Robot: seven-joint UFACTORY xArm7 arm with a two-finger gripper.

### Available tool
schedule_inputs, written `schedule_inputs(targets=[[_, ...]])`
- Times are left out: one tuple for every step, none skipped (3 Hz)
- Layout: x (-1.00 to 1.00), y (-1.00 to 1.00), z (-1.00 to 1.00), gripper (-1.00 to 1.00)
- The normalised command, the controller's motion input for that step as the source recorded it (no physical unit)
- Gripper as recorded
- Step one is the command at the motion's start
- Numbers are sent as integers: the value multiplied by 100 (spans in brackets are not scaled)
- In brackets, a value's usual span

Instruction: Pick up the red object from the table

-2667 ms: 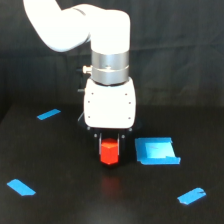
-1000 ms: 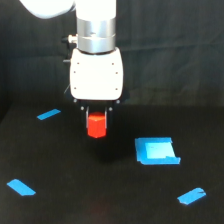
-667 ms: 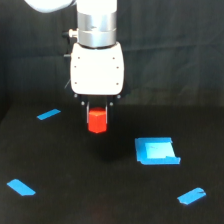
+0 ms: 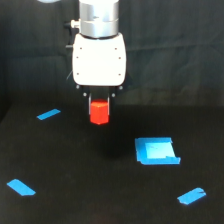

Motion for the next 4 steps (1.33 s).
schedule_inputs(targets=[[-5,9,10,-100],[11,-1,9,-94],[0,-4,9,-100],[1,14,16,-93]])
